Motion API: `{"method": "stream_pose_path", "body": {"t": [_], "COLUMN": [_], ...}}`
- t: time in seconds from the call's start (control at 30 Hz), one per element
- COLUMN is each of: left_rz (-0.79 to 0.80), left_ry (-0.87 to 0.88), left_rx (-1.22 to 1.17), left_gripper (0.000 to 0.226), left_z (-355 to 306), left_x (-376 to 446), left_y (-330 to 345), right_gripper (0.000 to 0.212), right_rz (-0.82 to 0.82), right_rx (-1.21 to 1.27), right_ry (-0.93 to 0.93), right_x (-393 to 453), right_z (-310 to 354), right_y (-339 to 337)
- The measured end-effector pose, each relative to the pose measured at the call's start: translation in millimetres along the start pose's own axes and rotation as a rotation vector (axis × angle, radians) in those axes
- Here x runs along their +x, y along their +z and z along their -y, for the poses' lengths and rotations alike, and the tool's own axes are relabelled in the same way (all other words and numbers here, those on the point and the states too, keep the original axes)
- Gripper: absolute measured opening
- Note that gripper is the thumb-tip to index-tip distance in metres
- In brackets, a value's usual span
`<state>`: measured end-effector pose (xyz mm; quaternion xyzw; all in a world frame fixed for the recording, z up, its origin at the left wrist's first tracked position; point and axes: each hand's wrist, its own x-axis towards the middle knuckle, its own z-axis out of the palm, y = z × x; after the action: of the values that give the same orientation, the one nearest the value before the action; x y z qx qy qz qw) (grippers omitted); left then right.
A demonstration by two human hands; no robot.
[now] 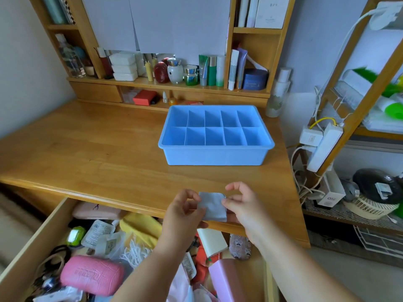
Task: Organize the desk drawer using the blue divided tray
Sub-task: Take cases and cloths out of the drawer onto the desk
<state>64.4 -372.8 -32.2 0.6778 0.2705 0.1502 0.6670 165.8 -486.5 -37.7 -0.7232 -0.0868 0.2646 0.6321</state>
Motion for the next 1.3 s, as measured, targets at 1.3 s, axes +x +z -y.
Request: {"method": "stream_pose_path", "body": {"t": [1.3], "left_rz": [0.074], "left_ry": [-0.436], "left_rx": [0.899], "left_gripper": [0.034], "left_z": [125.6], "left_x": [-70.7], "left_y": [-65.2], "right_gripper": [0.013], "right_rz": [0.255], "right_rx": [-0.705], "right_ry": [-0.017], "right_x": [-70.7], "right_z": [-125.6], "right_y": [41.7]}}
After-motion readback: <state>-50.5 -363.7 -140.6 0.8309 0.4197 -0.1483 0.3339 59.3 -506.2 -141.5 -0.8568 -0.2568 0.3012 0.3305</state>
